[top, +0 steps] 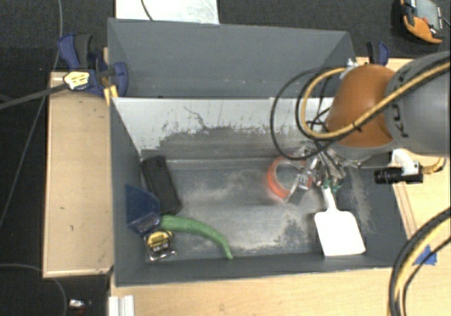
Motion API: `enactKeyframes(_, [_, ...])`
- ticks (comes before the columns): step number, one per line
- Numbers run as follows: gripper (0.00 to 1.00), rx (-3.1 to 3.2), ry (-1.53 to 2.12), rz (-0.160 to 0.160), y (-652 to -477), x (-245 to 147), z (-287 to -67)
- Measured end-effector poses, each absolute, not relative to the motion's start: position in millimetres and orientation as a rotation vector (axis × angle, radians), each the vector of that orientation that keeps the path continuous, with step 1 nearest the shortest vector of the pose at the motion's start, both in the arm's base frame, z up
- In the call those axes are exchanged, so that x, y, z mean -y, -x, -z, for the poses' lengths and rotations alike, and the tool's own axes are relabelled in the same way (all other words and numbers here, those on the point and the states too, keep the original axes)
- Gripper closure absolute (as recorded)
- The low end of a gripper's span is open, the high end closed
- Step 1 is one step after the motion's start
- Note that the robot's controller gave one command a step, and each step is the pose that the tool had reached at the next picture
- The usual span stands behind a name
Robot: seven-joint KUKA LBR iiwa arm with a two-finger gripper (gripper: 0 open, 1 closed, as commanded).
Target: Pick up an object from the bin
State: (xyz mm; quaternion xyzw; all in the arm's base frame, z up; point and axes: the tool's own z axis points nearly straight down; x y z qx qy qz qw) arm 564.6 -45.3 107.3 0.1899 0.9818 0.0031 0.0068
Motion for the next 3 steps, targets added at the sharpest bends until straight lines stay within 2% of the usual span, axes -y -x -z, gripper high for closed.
enactKeyframes(1, [0.00,-3.097,-0.389,-0.008,-582.3,51.4,-74.0])
enactKeyframes(2, [1.00,-3.041,-0.741,-0.013,-555.8,38.0,-69.7])
enactKeyframes(3, [1.00,-3.041,-0.741,-0.013,-555.9,38.0,-69.7])
